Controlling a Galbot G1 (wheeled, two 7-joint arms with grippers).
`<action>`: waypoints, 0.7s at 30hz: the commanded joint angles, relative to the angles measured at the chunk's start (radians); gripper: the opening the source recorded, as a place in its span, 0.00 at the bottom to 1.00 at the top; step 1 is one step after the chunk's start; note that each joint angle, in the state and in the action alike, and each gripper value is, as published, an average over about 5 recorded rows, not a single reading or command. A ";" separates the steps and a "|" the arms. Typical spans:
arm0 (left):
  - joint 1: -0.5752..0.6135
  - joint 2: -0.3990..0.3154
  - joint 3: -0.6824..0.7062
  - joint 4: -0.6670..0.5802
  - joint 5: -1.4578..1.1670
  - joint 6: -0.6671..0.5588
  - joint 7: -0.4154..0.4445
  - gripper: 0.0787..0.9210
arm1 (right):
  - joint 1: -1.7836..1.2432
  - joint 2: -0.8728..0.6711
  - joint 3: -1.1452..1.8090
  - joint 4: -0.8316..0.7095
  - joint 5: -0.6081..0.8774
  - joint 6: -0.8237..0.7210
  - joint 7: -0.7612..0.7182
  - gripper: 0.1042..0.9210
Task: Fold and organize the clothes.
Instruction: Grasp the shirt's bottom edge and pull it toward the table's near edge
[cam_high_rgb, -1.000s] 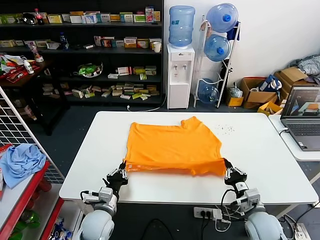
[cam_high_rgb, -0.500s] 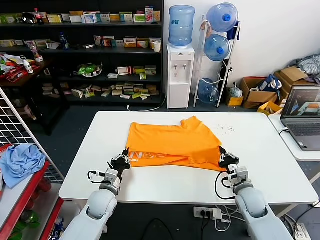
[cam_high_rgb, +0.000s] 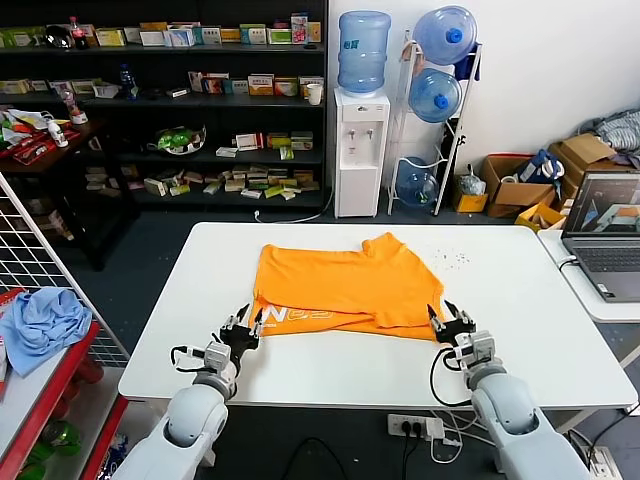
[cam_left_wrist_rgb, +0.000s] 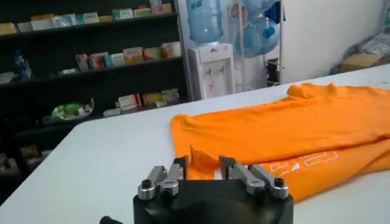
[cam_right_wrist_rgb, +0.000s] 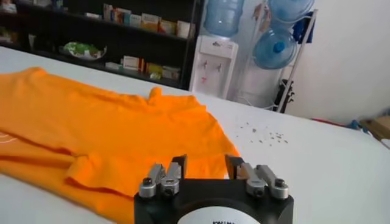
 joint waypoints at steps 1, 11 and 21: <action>0.040 0.016 -0.008 -0.046 -0.144 0.062 -0.017 0.60 | -0.098 -0.019 0.035 0.062 0.013 -0.062 -0.006 0.74; -0.029 -0.003 -0.008 0.046 -0.211 0.087 -0.017 0.86 | -0.057 0.010 0.020 -0.004 -0.007 -0.052 -0.008 0.72; -0.028 0.003 -0.001 0.074 -0.198 0.116 -0.002 0.56 | -0.059 0.002 0.016 -0.003 -0.001 -0.069 0.004 0.37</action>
